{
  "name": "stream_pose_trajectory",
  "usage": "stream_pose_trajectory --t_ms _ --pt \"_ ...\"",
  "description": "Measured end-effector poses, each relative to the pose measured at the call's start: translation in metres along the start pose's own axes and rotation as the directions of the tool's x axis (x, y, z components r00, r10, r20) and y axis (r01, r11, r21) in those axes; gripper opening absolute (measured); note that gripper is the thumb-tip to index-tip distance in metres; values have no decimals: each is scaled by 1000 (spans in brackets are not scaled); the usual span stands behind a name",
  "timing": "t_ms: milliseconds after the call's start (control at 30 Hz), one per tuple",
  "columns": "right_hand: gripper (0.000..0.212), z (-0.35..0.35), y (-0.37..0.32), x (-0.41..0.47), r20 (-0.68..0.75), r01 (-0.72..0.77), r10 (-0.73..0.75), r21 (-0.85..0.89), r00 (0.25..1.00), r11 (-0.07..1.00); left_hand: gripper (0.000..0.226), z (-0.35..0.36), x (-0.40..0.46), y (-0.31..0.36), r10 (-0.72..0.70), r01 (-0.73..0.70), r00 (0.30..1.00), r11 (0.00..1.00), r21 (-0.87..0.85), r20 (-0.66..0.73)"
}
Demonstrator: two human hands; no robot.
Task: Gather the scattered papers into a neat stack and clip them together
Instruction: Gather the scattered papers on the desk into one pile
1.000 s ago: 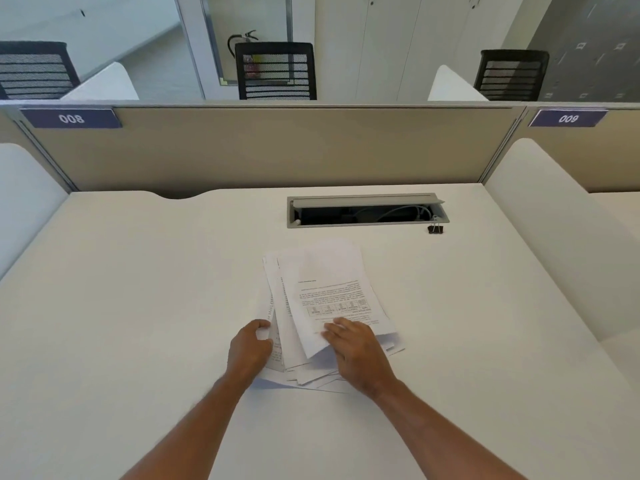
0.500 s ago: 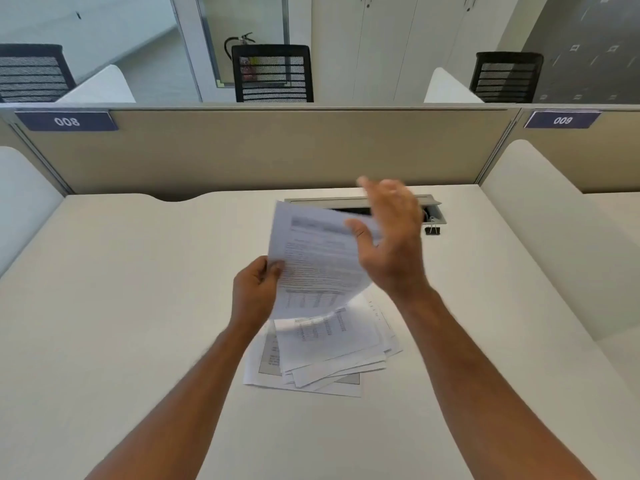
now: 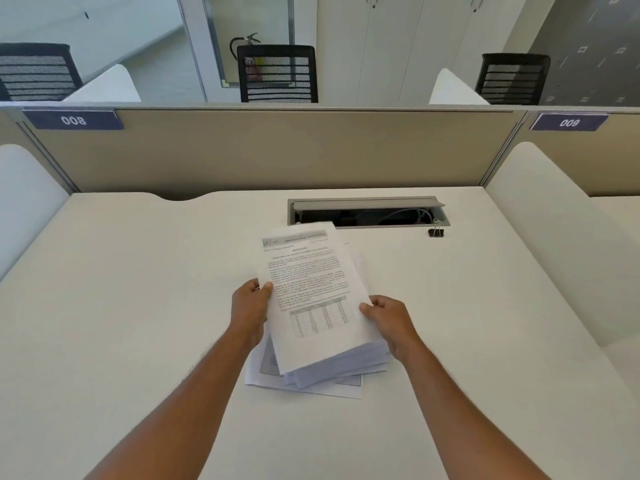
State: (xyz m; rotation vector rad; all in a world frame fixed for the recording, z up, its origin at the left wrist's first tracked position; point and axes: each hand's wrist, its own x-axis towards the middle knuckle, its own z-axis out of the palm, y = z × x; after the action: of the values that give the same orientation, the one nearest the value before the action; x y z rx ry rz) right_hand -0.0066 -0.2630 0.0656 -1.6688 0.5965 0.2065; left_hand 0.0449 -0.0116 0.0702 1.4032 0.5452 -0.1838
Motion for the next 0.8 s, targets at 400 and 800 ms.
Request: stream_pose_trajectory --t_ms 400,800 --pt "40 -5 22 31 -199 -72 -80 -655 977 752 60 -19 -7 -48 1 86 993 654 751 -115" --pt "68 11 19 38 -204 -172 17 -770 979 614 63 -14 -11 -50 -59 80 997 791 606 -55"
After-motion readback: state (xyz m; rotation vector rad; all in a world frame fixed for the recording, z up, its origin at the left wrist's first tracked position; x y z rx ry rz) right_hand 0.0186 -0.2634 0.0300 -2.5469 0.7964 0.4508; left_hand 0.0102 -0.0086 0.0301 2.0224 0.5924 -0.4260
